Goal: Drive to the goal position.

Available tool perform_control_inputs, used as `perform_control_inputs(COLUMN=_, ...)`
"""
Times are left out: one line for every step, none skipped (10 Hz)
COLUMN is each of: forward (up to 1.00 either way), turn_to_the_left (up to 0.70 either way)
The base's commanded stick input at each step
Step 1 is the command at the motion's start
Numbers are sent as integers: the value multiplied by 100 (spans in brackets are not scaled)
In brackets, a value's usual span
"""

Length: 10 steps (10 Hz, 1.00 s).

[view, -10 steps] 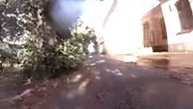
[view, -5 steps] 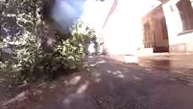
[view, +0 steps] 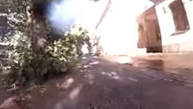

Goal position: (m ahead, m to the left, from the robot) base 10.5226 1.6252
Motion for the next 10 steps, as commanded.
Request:
perform_control_inputs(forward=30, turn_to_the_left=-60)
perform_control_inputs(forward=30, turn_to_the_left=-60)
perform_control_inputs(forward=30, turn_to_the_left=-60)
perform_control_inputs(forward=30, turn_to_the_left=-60)
perform_control_inputs(forward=30, turn_to_the_left=-60)
perform_control_inputs(forward=30, turn_to_the_left=-38)
perform_control_inputs(forward=30, turn_to_the_left=0)
perform_control_inputs(forward=30, turn_to_the_left=0)
perform_control_inputs(forward=30, turn_to_the_left=0)
perform_control_inputs(forward=30, turn_to_the_left=0)
